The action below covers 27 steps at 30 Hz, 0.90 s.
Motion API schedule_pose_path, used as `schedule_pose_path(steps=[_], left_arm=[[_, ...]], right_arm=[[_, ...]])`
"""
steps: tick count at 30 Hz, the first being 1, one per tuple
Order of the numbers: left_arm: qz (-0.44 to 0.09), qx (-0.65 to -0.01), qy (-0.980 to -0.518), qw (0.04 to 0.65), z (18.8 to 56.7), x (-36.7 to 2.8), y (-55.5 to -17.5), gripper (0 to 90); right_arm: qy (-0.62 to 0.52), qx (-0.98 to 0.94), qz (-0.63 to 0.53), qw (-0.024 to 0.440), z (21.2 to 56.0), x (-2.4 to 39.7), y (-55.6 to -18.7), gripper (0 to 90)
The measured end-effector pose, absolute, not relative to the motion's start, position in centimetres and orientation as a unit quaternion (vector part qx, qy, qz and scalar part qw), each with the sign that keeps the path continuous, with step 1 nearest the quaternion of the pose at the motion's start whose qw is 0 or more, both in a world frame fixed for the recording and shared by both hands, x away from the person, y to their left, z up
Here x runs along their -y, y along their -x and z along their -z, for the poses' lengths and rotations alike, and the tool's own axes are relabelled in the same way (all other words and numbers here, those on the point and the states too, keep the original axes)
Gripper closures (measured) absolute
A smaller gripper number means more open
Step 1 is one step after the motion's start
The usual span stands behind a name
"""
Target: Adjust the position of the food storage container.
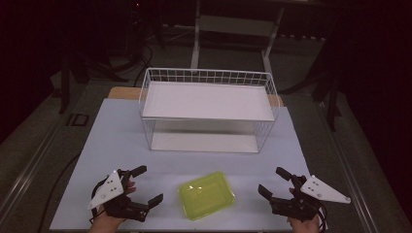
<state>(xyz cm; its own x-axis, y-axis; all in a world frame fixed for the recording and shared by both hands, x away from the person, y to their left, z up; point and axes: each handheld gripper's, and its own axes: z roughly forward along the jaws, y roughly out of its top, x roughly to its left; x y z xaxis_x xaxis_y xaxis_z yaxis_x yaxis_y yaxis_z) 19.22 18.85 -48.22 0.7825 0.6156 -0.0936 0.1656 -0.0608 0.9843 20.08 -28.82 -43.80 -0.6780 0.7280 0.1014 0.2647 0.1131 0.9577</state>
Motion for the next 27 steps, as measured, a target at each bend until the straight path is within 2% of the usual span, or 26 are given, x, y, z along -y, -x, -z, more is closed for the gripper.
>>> schedule_pose_path(steps=[8,16,18,20,27], left_arm=[[-0.179,-0.274,-0.704,0.63,48.1,-18.6,-19.2,0.1],[-0.177,-0.266,-0.711,0.627,48.1,-18.3,-19.3,0.1],[-0.179,-0.263,-0.71,0.628,48.1,-18.3,-19.3,0.1],[-0.179,-0.261,-0.712,0.627,48.0,-18.3,-19.2,0.1],[-0.184,-0.255,-0.714,0.625,48.0,-18.2,-19.1,0.1]], right_arm=[[-0.349,-0.718,-0.569,0.196,43.6,28.3,-20.0,12.6],[-0.327,-0.742,-0.567,0.145,43.2,26.5,-20.0,14.7],[-0.327,-0.745,-0.563,0.146,43.2,25.9,-19.8,21.0],[-0.322,-0.751,-0.562,0.131,43.4,25.2,-19.8,22.8],[-0.313,-0.773,-0.544,0.091,44.5,22.9,-19.3,47.2]])
